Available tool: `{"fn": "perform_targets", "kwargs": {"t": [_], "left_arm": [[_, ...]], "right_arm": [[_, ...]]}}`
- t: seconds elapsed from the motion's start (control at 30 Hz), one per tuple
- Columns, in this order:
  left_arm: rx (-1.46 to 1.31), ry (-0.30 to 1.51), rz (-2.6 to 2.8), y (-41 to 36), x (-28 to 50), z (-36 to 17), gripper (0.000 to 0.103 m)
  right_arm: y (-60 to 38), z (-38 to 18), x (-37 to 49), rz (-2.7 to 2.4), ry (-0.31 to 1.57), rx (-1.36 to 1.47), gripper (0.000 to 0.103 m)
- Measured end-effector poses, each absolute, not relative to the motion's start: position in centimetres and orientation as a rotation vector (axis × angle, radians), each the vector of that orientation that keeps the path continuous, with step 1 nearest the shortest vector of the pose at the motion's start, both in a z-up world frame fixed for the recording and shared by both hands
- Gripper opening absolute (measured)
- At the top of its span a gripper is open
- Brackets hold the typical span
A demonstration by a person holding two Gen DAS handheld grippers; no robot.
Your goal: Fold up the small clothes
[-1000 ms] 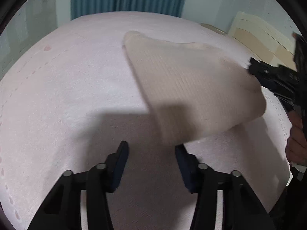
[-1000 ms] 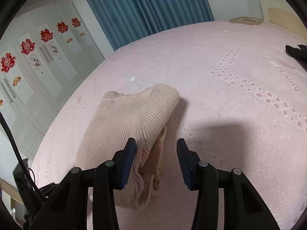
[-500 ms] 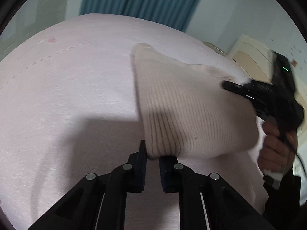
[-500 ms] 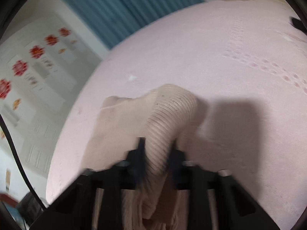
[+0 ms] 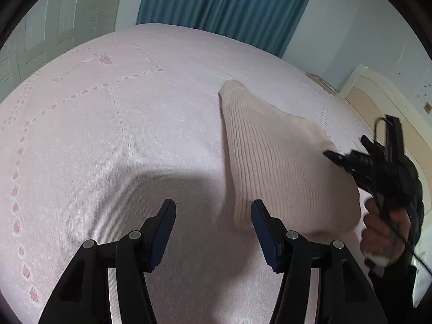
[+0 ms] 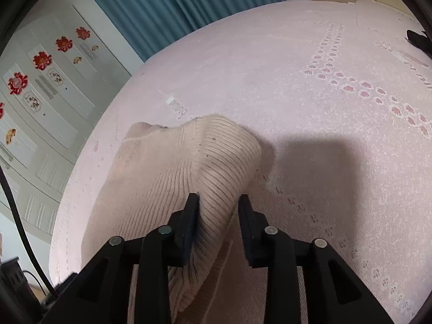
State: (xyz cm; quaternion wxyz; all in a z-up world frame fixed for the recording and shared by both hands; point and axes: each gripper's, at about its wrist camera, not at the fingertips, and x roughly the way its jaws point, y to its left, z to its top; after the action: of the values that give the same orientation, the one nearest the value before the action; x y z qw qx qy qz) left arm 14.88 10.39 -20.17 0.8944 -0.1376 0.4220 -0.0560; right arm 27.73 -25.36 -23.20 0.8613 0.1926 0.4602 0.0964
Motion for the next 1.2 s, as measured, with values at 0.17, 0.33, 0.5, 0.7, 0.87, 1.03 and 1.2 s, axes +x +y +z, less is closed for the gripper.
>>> {"fn": "perform_targets", "kwargs": {"t": [0.17,0.33,0.5,0.7,0.87,1.03,1.2], "left_arm": [[-0.296,0.879,-0.141,9.8,17.6,-20.0,0.056],[-0.332,0.892,-0.155,10.0,18.3,-21.1,0.056],[-0.355,0.887,-0.116,10.4,18.6,-21.4,0.057],[-0.479,0.908,-0.178,10.9,19.9,-21.9,0.058],[-0.512,0.937,-0.212,10.4,20.6,-22.7,0.057],[-0.534,0.988,-0.256,9.8,20.7,-23.8,0.037],[-0.58,0.969,-0.308,9.5,20.4,-23.8,0.018]], "right_arm": [[-25.9,-22.3,26.4,0.187,0.935,0.362,0.04],[-26.5,-20.8,24.5,0.207,0.908,0.316,0.04],[-26.5,-19.6,21.2,0.218,0.9,0.22,0.04],[-26.0,-20.0,17.3,0.318,0.971,0.291,0.041],[-24.9,-20.3,16.8,0.356,0.957,0.359,0.045],[-23.1,-21.1,17.9,0.338,0.981,0.328,0.035],[-22.9,-21.7,18.4,0.339,0.973,0.312,0.006]]}}
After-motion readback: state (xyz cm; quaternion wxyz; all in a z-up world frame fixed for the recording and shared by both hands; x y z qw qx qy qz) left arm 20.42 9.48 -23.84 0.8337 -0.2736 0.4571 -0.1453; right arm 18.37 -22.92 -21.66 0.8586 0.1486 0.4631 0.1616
